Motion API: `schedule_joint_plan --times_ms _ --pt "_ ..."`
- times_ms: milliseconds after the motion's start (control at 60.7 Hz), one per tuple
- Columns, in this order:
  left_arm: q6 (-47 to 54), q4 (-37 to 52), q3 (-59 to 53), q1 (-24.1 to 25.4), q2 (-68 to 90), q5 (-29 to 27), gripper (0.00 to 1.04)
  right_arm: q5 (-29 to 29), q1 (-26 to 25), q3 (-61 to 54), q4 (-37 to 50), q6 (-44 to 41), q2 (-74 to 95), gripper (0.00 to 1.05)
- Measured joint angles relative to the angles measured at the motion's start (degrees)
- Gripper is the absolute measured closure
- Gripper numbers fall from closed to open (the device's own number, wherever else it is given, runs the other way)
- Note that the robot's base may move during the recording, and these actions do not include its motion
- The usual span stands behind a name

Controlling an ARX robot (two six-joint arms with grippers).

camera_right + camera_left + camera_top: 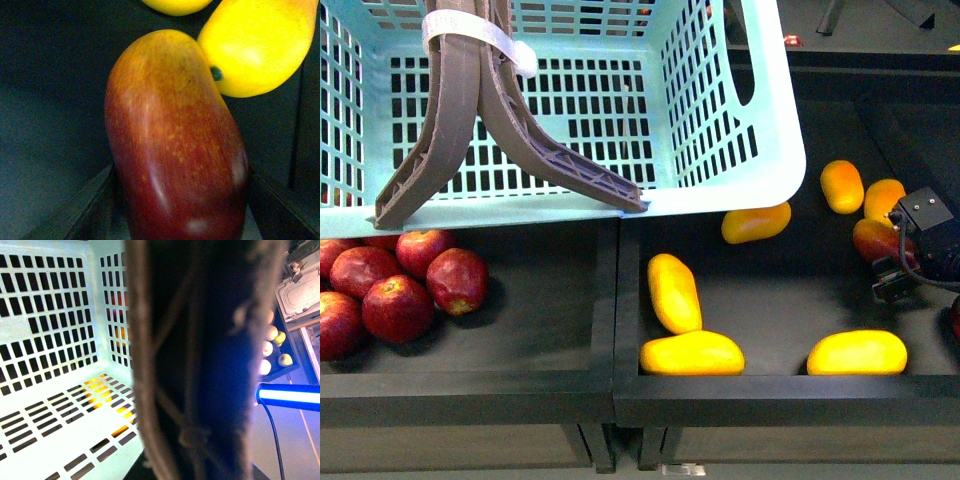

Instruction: Pick mango and avocado into basket

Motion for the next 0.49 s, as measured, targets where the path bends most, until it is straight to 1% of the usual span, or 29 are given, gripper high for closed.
schedule_joint_plan --times_ms 66,132,247,494 --pt "0.0 0.0 0.0 0.0 0.0 0.0 0.99 0.0 0.0 0.0 0.2 0.0 0.0 0.39" --pt "0.0 0.0 0.0 0.0 0.0 0.0 0.99 0.0 0.0 0.0 0.2 0.0 0.0 0.42" --pt "0.0 0.0 0.0 0.0 0.0 0.0 0.99 0.0 0.0 0.0 0.6 0.1 0.2 0.44" --pt "0.0 0.0 0.0 0.0 0.0 0.0 0.99 0.0 -0.1 0.0 1.7 1.2 0.3 0.44"
